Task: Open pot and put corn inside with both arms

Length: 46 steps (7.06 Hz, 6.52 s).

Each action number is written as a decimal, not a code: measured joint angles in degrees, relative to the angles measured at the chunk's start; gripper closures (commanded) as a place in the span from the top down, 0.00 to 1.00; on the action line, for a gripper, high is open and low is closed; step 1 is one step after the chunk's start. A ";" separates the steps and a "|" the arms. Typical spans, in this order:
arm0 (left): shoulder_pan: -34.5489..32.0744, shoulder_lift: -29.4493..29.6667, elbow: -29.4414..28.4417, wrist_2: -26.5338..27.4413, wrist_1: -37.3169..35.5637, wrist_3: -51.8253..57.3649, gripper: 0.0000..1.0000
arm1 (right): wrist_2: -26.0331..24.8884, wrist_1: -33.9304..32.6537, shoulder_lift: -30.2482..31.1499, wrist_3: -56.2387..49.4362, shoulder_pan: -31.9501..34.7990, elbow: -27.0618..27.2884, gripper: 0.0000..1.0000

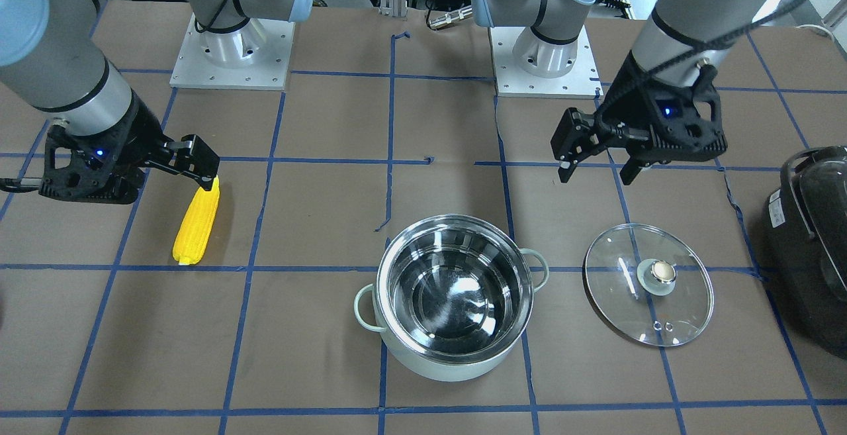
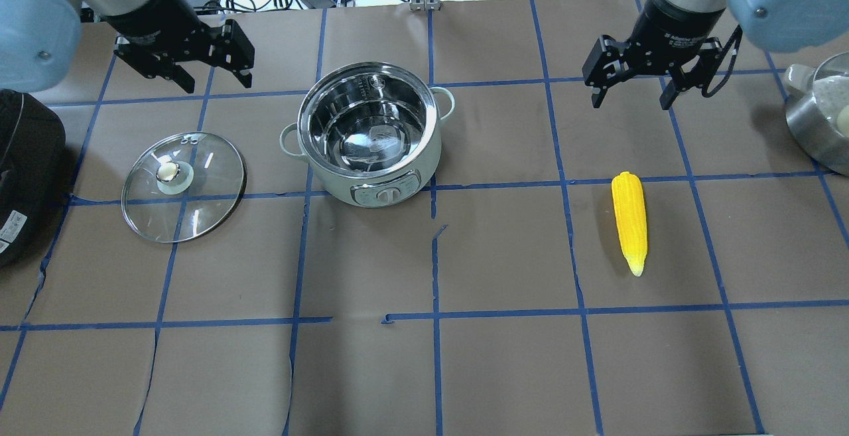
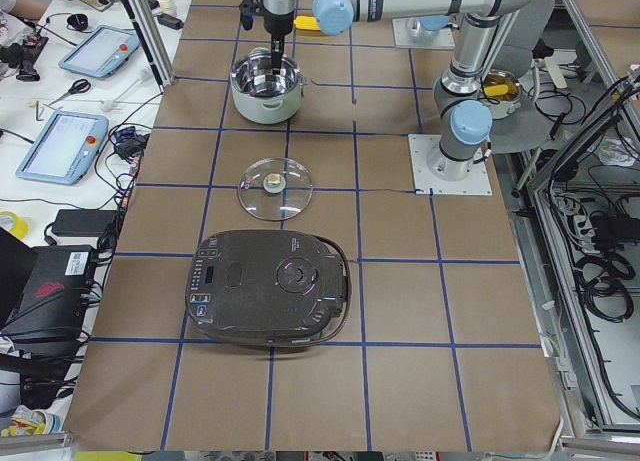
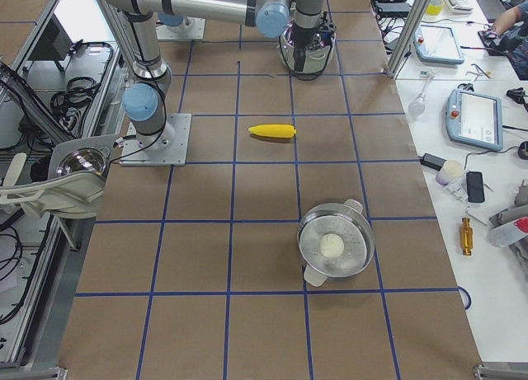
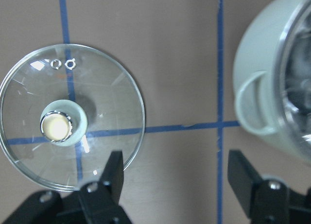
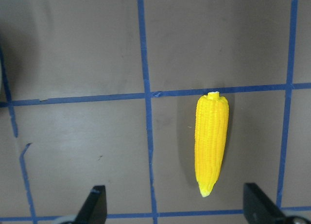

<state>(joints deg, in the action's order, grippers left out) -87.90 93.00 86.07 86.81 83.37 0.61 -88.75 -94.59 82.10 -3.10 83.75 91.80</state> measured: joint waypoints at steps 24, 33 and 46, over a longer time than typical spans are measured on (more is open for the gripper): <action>-5.65 -6.70 4.24 1.08 0.54 -0.67 1.00 | 6.18 -18.45 -21.56 19.60 24.56 -16.61 0.23; -5.50 -7.48 5.66 3.74 2.19 -0.15 1.00 | 15.56 -20.39 -24.55 21.01 26.64 -17.99 1.00; -2.46 -8.32 6.22 3.55 4.26 0.00 1.00 | -4.18 7.29 4.88 6.38 10.40 -13.94 1.00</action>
<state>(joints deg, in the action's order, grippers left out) -90.36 84.68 92.28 90.36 87.62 0.61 -92.93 -87.30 86.98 3.28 94.16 77.86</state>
